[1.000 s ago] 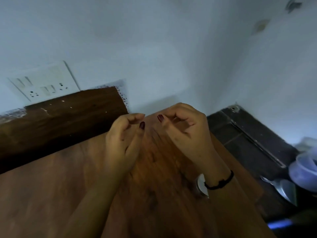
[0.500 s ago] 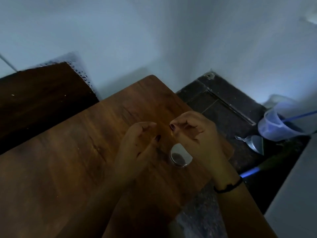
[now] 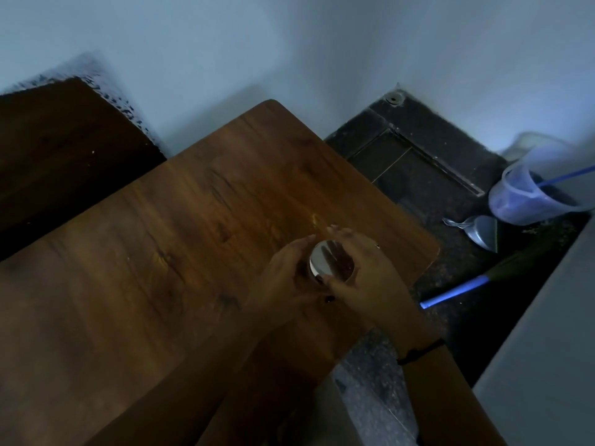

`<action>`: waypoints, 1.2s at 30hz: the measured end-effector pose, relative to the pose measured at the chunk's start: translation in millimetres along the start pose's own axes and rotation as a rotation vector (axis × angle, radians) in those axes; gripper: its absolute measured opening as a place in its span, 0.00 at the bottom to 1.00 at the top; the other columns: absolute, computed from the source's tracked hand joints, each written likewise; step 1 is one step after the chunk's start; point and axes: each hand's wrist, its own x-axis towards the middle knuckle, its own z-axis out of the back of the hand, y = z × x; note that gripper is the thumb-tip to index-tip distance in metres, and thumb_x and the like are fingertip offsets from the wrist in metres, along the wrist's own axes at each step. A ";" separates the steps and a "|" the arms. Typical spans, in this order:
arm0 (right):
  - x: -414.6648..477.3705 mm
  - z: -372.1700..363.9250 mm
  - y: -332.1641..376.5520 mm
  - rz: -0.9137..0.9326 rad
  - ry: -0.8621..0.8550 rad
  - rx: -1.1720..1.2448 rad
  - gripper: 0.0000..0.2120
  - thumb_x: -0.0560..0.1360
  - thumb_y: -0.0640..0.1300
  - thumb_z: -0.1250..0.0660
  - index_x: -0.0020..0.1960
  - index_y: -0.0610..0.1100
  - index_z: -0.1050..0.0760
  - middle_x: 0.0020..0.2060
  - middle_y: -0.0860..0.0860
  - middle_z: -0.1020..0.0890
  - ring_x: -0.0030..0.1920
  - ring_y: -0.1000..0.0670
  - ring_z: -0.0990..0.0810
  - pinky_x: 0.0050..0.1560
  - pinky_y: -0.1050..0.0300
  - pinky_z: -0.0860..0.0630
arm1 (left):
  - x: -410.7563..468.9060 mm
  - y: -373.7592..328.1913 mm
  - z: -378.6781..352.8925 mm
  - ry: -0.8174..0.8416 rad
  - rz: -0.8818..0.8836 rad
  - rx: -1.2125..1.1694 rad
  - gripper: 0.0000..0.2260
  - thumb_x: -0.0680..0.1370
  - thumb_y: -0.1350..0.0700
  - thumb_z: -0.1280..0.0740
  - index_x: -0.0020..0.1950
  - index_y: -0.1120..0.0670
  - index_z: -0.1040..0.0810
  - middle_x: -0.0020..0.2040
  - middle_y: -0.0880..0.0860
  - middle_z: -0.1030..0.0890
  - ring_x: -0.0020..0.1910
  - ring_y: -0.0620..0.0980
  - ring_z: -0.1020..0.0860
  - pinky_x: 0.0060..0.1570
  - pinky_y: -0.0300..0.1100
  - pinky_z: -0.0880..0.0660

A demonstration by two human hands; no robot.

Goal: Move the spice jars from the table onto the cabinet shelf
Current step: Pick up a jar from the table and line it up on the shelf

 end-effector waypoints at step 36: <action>99.2 35.6 181.7 0.250 0.075 0.509 0.32 0.72 0.54 0.26 0.72 0.49 0.31 0.68 0.55 0.26 0.66 0.56 0.25 0.62 0.57 0.22 | -41.3 -46.0 144.1 -0.602 0.018 -0.302 0.32 0.64 0.46 0.20 0.65 0.46 0.27 0.60 0.45 0.20 0.59 0.44 0.20 0.58 0.47 0.20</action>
